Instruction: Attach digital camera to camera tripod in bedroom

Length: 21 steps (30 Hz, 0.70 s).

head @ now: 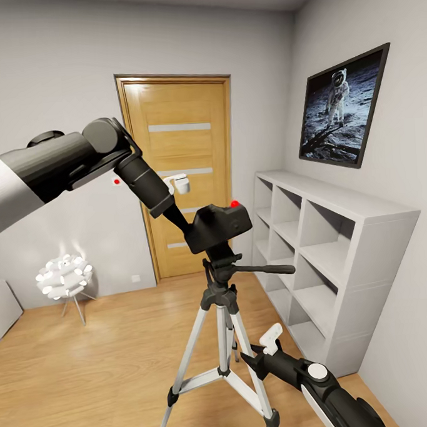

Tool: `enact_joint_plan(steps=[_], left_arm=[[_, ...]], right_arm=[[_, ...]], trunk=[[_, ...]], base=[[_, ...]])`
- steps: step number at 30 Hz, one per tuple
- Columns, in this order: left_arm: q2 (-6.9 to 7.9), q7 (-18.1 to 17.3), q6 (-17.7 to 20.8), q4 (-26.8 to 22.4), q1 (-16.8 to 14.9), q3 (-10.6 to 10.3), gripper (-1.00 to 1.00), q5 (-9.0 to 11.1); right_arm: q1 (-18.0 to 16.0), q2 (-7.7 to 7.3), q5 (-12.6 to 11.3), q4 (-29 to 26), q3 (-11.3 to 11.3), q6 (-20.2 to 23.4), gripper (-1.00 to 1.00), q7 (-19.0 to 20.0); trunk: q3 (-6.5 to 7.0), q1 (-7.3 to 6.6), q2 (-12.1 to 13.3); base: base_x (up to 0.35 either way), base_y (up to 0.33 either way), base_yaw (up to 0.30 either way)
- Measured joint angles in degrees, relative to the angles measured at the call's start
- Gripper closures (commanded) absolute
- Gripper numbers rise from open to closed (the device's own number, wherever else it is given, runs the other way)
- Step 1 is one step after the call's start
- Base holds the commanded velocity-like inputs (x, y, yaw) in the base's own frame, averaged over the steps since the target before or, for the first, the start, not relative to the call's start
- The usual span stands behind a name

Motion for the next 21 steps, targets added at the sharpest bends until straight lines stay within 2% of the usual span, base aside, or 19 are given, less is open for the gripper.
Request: enact_joint_plan(steps=[10, 21], left_arm=[[-0.11, 0.0, 0.0, 0.2, -0.3, -0.7, 1.0, 0.5], [-0.25, 0.0, 0.0, 1.9, -0.3, -2.7, 1.0, 0.6]], right_arm=[[0.0, 0.0, 0.0, 0.0, 0.0, 0.0, 1.0, 0.0], [0.0, -0.02, 0.0, 0.0, 0.0, -0.1, 1.0, 0.0]], trunk=[[0.0, 0.0, 0.0], [0.0, 0.0, 0.0]], base=[[0.0, 0.0, 0.0], [0.0, 0.0, 0.0]])
